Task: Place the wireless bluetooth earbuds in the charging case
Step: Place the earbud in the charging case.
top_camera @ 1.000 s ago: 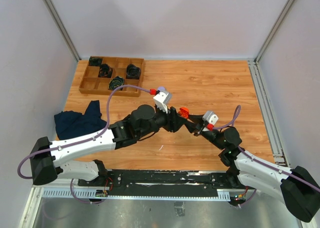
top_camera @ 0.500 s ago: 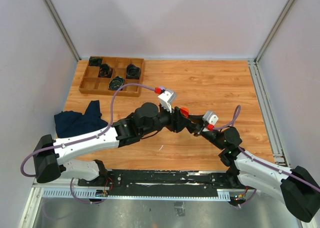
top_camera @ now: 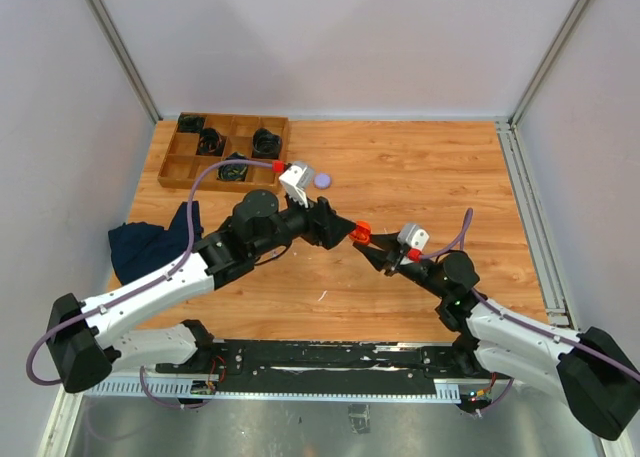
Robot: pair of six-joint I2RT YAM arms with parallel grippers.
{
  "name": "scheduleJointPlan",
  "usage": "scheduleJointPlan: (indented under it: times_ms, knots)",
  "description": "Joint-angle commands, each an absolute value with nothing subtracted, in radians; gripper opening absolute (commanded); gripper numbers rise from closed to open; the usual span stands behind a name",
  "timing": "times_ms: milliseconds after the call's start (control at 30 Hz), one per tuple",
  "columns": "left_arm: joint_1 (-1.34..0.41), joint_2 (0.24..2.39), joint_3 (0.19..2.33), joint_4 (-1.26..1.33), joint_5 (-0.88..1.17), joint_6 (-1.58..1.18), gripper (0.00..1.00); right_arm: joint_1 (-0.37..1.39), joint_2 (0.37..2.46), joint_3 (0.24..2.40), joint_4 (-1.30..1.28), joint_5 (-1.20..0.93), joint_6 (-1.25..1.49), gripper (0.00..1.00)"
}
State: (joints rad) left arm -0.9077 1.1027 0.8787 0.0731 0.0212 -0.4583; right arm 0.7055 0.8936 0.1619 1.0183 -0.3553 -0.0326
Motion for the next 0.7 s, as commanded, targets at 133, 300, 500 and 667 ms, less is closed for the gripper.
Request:
scheduleJointPlan:
  times_ms: [133, 300, 500, 667]
  knots:
    - [-0.79, 1.088, 0.835, 0.084, 0.286, -0.497, 0.8, 0.716, 0.923, 0.227, 1.035, -0.449, -0.023, 0.1]
    - [-0.741, 1.112, 0.798, 0.173, 0.441, -0.553, 0.83, 0.714, 0.949, 0.254, 1.024, -0.502, -0.007, 0.1]
    - [-0.727, 1.153, 0.792, 0.206, 0.509, -0.584, 0.83, 0.714, 0.964, 0.272, 1.025, -0.538, 0.01, 0.1]
    - [-0.727, 1.19, 0.793, 0.242, 0.57, -0.604, 0.84, 0.714, 0.988, 0.284, 1.039, -0.565, 0.031, 0.1]
